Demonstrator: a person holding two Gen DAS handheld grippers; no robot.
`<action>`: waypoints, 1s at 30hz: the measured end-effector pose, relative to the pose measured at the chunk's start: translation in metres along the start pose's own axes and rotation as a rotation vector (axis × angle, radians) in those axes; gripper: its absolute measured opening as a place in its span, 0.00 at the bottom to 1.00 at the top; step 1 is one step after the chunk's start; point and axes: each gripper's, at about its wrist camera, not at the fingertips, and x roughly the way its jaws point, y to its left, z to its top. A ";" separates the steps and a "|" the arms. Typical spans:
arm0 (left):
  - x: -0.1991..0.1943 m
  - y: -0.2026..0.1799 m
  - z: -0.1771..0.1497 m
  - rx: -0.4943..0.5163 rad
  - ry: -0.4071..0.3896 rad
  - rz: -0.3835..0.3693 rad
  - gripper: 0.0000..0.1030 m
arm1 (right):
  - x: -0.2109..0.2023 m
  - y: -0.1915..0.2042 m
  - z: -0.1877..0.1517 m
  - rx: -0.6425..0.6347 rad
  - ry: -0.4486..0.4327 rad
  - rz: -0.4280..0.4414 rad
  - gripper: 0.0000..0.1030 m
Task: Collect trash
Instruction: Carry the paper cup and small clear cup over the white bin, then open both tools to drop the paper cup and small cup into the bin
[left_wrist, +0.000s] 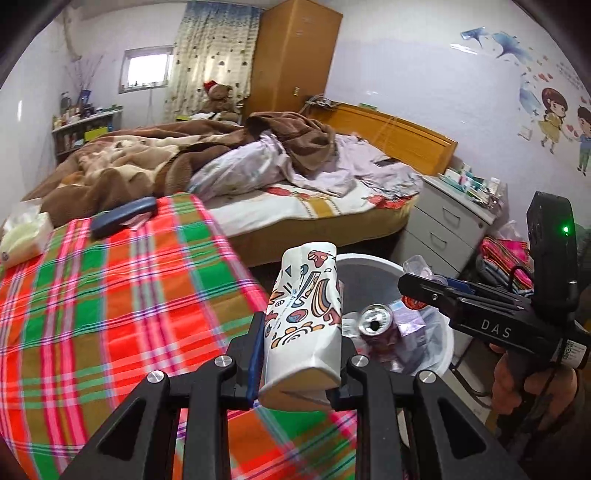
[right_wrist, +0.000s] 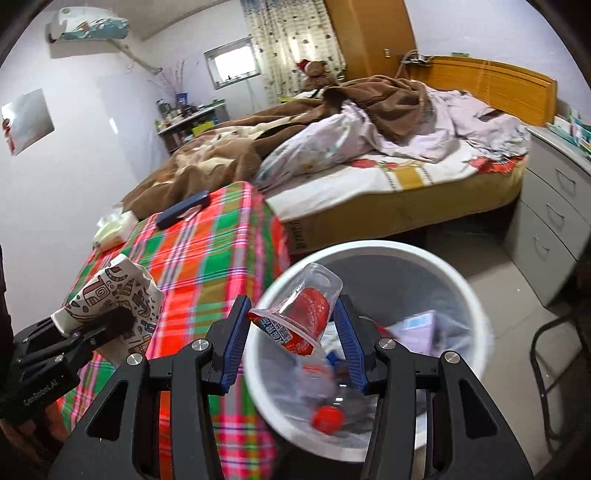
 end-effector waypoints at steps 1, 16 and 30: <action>0.003 -0.004 0.001 0.004 0.004 -0.003 0.26 | -0.001 -0.004 0.000 0.002 -0.001 -0.008 0.47; 0.083 -0.052 0.011 0.017 0.101 -0.075 0.26 | 0.018 -0.067 -0.001 0.059 0.059 -0.097 0.47; 0.115 -0.062 0.017 0.007 0.123 -0.067 0.44 | 0.035 -0.077 0.002 0.030 0.103 -0.055 0.58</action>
